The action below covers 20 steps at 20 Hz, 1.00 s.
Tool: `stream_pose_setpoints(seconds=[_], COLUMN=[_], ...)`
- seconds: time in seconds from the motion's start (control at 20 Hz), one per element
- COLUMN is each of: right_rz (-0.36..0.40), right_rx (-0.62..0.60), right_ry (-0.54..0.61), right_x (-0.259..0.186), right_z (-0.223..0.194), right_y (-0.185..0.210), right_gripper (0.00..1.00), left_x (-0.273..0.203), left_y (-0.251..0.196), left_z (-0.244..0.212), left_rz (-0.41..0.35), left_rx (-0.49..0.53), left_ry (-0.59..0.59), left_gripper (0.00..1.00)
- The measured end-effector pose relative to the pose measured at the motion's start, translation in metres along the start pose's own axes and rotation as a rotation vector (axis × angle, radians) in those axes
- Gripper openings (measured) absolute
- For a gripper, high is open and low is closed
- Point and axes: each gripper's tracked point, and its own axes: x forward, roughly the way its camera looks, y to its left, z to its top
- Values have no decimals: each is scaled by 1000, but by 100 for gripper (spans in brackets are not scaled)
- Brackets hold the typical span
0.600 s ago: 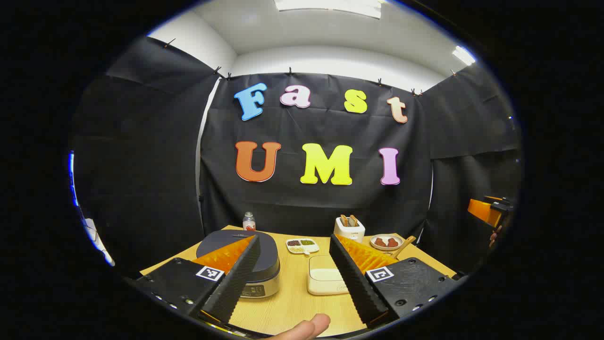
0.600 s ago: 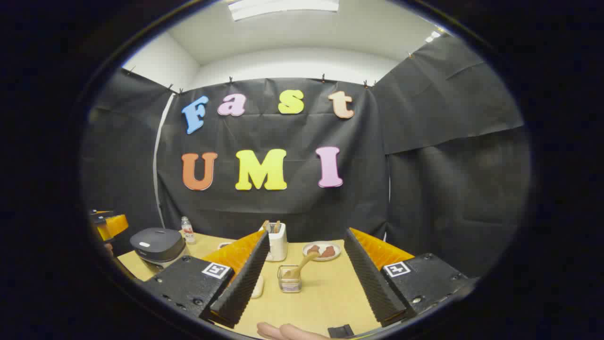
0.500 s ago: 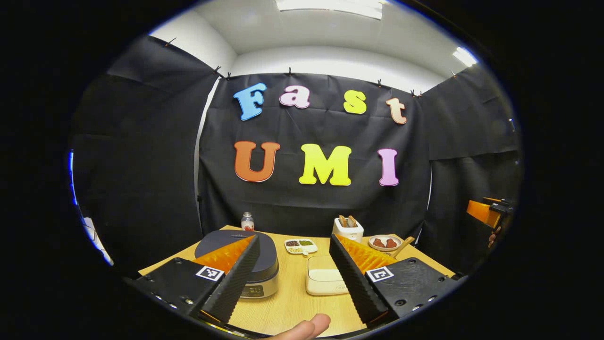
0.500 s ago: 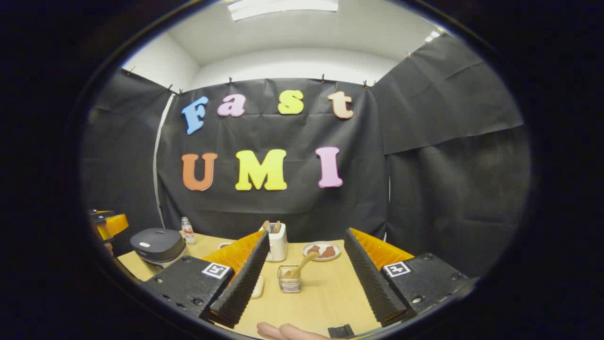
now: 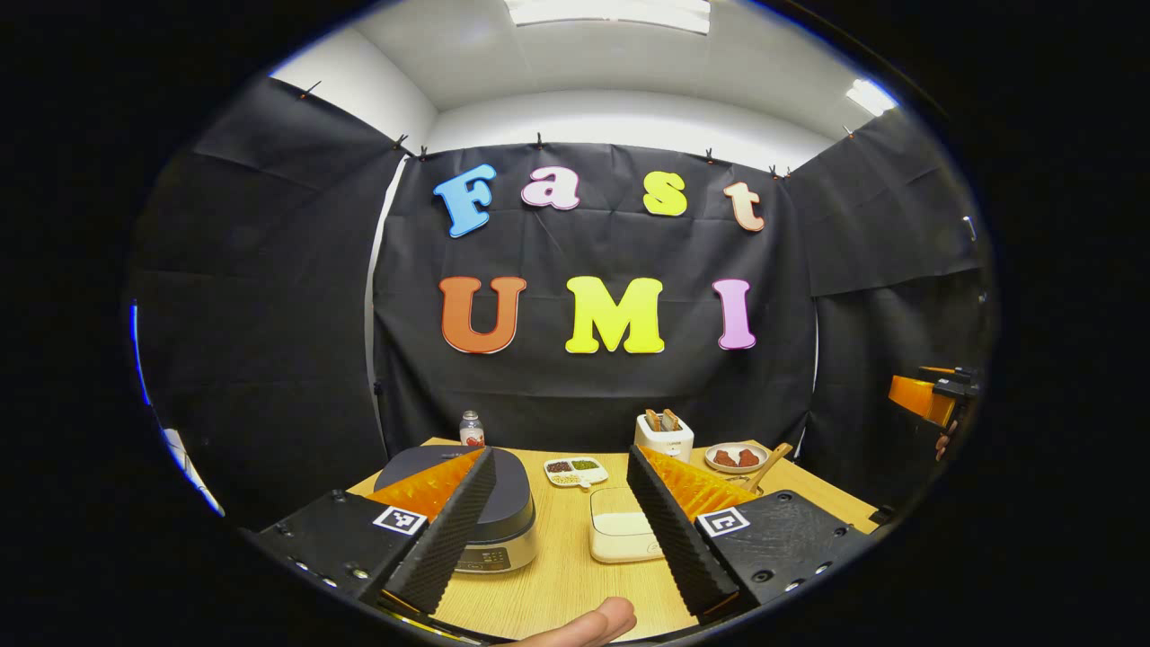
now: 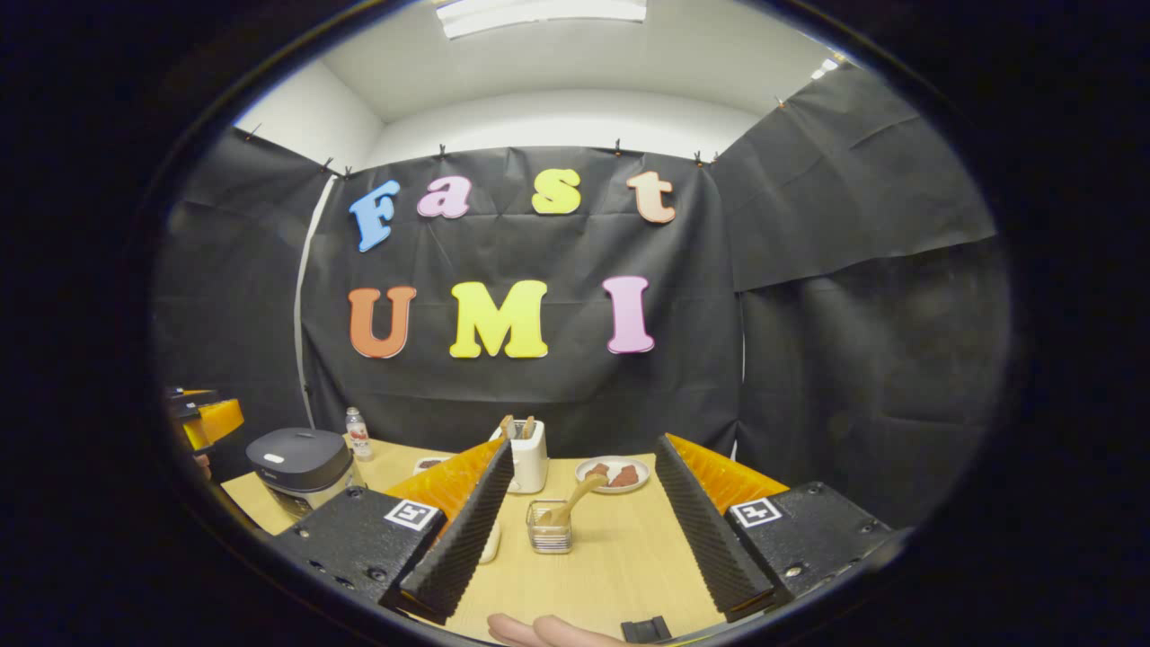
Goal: Close the left gripper, press the button to open the rice cooker; take a wooden spoon from the chopstick holder with the right hand, scoop a spoonful of rice and pour it into the rice cooker, then put the wooden spoon back into the chopstick holder.
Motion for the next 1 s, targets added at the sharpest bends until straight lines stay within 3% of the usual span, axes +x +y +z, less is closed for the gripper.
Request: stream_pose_setpoints(seconds=[0.2, 0.25, 0.4, 0.45, 0.5, 0.6, 0.65, 0.7, 0.9, 0.95, 1.0], right_rz=[0, 1, 8, 11, 16, 22, 23, 25, 36, 38, 39], right_rx=[18, 23, 21, 17, 13, 6, 4, 2, -5, -7, -6], right_ry=[5, 9, 20, 20, 16, 6, 3, 3, 17, 22, 28], right_x=[1, 1, 2, 1, 1, 1, 2, 2, 5, 6, 7], right_z=[-7, -9, -16, -17, -18, -19, -19, -22, -33, -35, -39], right_y=[-5, -5, -4, -3, -1, -1, -1, 0, 2, 2, 2], right_gripper=[100, 96, 100, 100, 96, 96, 96, 96, 96, 96, 100], left_x=[2, 3, 13, 16, 20, 28, 33, 37, 61, 64, 69], left_y=[10, 16, 24, 26, 32, 46, 51, 55, 87, 93, 102], left_z=[-3, -5, -5, -7, -11, -15, -24, -30, -65, -73, -79], left_rz=[25, 48, 54, 54, 70, 101, 114, 122, 192, 203, 219], left_rx=[-9, -15, -24, -34, -37, -15, -11, -5, -21, -26, -14], left_ry=[9, 15, 9, 14, 24, 35, 66, 94, 245, 279, 309], left_gripper=[94, 94, 91, 71, 75, 68, 57, 36, 34, 0, 0])
